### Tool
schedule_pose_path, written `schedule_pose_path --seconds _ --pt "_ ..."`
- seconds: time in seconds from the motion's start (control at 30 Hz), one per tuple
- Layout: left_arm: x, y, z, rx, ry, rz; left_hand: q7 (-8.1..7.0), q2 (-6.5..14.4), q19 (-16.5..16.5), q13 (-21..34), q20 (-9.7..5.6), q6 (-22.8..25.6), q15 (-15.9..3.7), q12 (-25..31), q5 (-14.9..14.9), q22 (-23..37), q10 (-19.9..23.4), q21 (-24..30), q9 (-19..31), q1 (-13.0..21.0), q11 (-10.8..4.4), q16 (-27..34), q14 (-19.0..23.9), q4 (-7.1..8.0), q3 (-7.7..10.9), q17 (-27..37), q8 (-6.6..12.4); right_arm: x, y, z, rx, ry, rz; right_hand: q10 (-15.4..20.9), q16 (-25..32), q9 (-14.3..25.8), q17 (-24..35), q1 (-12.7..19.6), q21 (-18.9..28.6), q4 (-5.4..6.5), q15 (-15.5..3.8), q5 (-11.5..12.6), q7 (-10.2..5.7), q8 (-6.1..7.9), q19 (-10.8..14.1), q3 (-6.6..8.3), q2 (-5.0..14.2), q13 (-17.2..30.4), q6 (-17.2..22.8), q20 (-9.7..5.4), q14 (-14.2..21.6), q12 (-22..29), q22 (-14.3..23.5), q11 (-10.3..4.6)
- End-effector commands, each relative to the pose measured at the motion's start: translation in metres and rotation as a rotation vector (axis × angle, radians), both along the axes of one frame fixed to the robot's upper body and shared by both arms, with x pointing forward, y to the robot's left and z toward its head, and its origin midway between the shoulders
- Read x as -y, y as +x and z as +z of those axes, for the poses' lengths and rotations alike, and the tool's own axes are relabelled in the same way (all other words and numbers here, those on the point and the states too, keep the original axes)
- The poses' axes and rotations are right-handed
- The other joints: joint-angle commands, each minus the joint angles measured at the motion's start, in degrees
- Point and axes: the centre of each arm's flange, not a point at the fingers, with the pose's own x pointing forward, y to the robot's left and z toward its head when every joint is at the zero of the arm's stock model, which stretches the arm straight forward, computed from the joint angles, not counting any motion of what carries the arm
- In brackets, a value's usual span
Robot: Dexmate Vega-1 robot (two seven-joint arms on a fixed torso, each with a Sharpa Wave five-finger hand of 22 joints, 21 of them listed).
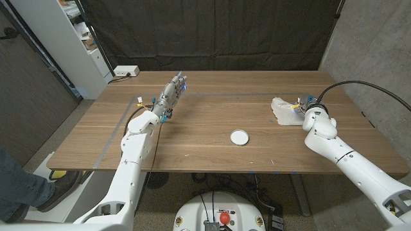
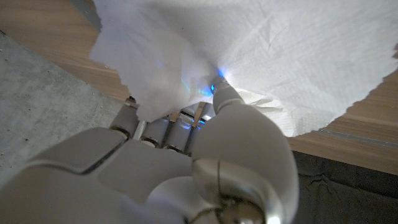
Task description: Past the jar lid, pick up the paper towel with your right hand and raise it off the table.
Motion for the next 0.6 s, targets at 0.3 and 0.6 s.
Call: schedule_pose_path --seconds 0.3,0.6 --pt "0.004 -0.001 0.001 0.002 0.004 -0.010 0.03 0.6 -6.0 0.1 0.44 0.3 0.04 0.0 -0.2 0.2 0.2 -0.1 0.3 -0.1 0.11 0.1 0.2 -0.36 0.22 0.3 0.38 0.001 -0.011 0.007 0.037 -0.019 0.004 0.5 0.1 0.2 0.4 0.7 -0.2 0.74 -7.52 -0.4 -0.09 0.02 0.6 0.05 -0.09 0.6 0.8 0.03 0.4 0.6 0.2 -0.16" --pt "0.002 -0.003 0.003 0.008 0.005 -0.010 0.04 0.6 -6.0 0.1 0.42 0.3 0.04 0.0 -0.2 0.2 0.2 -0.1 0.3 -0.1 -0.05 0.1 0.2 -0.41 0.21 0.3 0.36 -0.002 -0.018 0.014 0.065 -0.026 0.025 0.4 -0.1 0.3 0.6 0.9 -0.3 0.83 -7.50 -0.5 -0.24 -0.16 0.6 -0.05 -0.10 0.8 1.1 -0.08 0.3 0.6 0.2 -0.23"
